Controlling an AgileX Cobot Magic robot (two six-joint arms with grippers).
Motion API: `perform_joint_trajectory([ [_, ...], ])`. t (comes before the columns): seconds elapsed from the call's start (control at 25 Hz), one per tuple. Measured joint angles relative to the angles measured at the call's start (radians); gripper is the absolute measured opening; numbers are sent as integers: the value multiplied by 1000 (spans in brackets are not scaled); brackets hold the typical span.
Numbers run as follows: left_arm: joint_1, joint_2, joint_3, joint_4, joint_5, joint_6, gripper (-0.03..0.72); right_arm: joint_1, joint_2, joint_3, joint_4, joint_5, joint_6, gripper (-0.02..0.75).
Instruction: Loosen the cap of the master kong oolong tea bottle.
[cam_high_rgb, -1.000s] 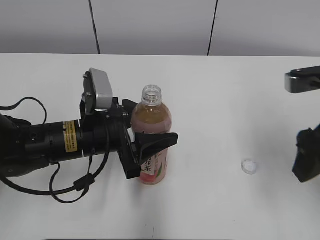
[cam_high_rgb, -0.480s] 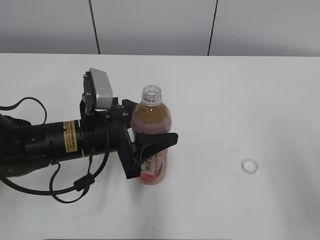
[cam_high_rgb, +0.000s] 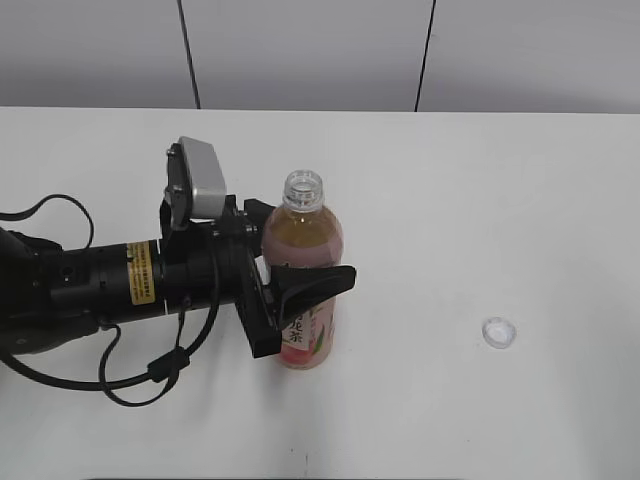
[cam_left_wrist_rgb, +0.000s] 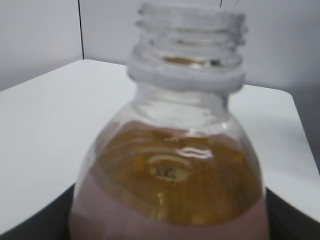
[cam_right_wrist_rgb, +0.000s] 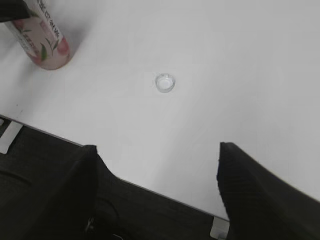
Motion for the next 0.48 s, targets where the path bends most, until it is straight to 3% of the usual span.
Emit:
perform_joint_trajectory([
  [0.32,0,0,0,0,1,1,476,0,-34,5,1,24,-2,551],
  [0.48,0,0,0,3,4,1,552,0,-35,5,1,24,-2,550],
])
